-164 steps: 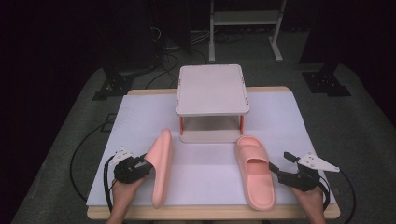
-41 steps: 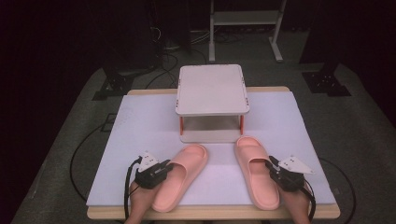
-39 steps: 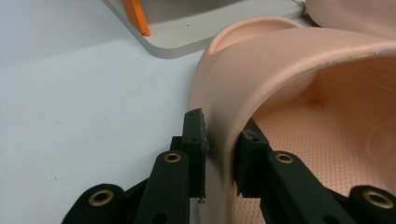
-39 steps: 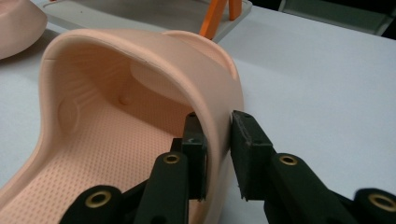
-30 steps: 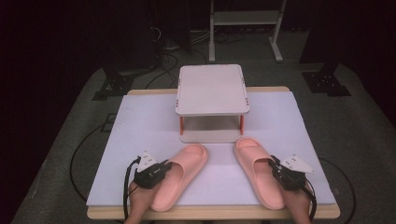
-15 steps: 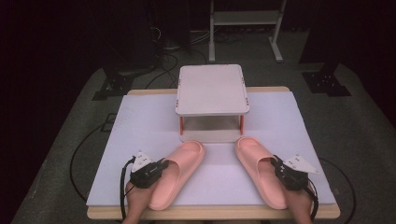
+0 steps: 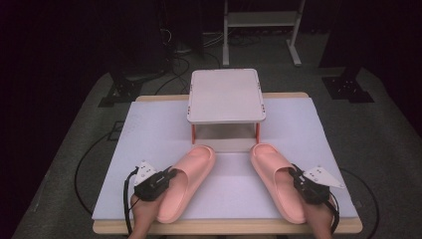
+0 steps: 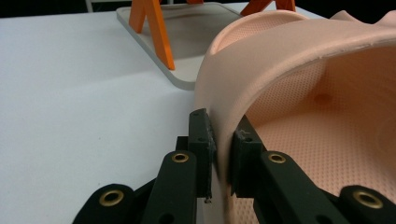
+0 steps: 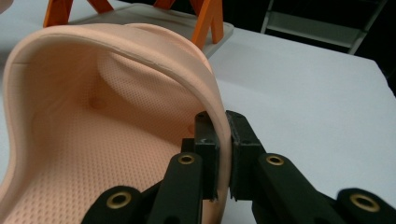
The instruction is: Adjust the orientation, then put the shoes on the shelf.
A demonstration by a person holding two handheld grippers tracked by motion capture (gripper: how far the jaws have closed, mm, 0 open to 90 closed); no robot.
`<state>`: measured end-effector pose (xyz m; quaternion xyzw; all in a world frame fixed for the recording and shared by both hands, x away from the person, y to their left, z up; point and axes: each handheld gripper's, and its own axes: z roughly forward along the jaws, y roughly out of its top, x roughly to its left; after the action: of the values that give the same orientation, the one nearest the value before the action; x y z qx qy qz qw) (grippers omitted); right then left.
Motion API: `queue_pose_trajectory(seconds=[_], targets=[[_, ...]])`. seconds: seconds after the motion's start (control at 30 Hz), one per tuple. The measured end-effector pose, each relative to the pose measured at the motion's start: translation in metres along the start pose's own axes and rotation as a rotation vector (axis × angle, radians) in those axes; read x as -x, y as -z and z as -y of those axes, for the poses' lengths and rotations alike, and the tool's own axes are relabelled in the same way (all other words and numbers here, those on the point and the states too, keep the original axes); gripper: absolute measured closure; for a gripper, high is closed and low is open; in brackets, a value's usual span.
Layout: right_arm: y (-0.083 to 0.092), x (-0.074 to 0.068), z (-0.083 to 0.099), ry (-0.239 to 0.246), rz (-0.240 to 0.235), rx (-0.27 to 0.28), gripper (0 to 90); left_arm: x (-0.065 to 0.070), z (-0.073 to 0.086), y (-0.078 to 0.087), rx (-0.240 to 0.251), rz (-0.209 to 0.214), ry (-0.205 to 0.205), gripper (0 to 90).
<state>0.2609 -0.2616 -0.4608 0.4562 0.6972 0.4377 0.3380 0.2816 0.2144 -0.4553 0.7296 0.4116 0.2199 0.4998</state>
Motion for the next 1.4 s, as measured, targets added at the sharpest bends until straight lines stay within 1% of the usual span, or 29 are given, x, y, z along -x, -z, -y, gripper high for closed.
queue_pose_trajectory(seconds=[0.03,0.1,0.13,0.2,0.27,0.3,0.5,0.6,0.87,0.9,1.0,1.17,1.33,1.4], targets=[[0.001,0.000,-0.001,-0.001,-0.002,0.005,84.0,0.000,-0.001,0.001,0.007,0.000,-0.004,81.4],[0.002,0.001,-0.002,-0.005,-0.005,0.017,84.0,0.000,-0.002,0.003,0.016,-0.002,0.001,81.5],[0.004,0.000,-0.004,-0.009,-0.006,0.023,84.0,-0.001,-0.003,0.003,0.020,-0.004,-0.007,81.5],[0.006,0.001,-0.005,-0.008,-0.010,0.031,84.0,0.000,-0.004,0.005,0.029,-0.001,0.006,81.5],[0.008,0.000,-0.007,-0.013,-0.013,0.039,84.0,-0.001,-0.005,0.006,0.034,0.000,-0.002,81.5],[0.009,0.000,-0.007,-0.013,-0.013,0.041,84.0,0.000,-0.006,0.006,0.036,0.001,0.005,81.5],[0.015,-0.002,-0.014,-0.015,-0.025,0.054,84.0,0.003,-0.013,0.012,0.059,0.025,0.008,81.5],[0.019,-0.003,-0.018,-0.020,-0.031,0.068,84.0,0.005,-0.018,0.018,0.061,0.031,0.003,81.5],[0.032,-0.005,-0.031,-0.008,-0.047,0.092,83.9,0.011,-0.040,0.035,0.107,0.047,-0.029,81.5],[0.033,-0.005,-0.032,-0.005,-0.047,0.098,83.9,0.011,-0.043,0.037,0.114,0.047,-0.029,81.5],[0.038,-0.004,-0.036,-0.014,-0.050,0.103,83.9,0.012,-0.050,0.042,0.127,0.064,-0.026,81.5],[0.046,-0.003,-0.045,-0.010,-0.052,0.113,83.9,0.015,-0.060,0.046,0.140,0.084,-0.031,81.6],[0.051,-0.002,-0.057,-0.001,-0.050,0.133,83.9,0.016,-0.070,0.047,0.153,0.089,-0.040,81.6],[0.052,-0.002,-0.061,-0.006,-0.053,0.140,83.9,0.016,-0.075,0.048,0.156,0.089,-0.047,81.6]])
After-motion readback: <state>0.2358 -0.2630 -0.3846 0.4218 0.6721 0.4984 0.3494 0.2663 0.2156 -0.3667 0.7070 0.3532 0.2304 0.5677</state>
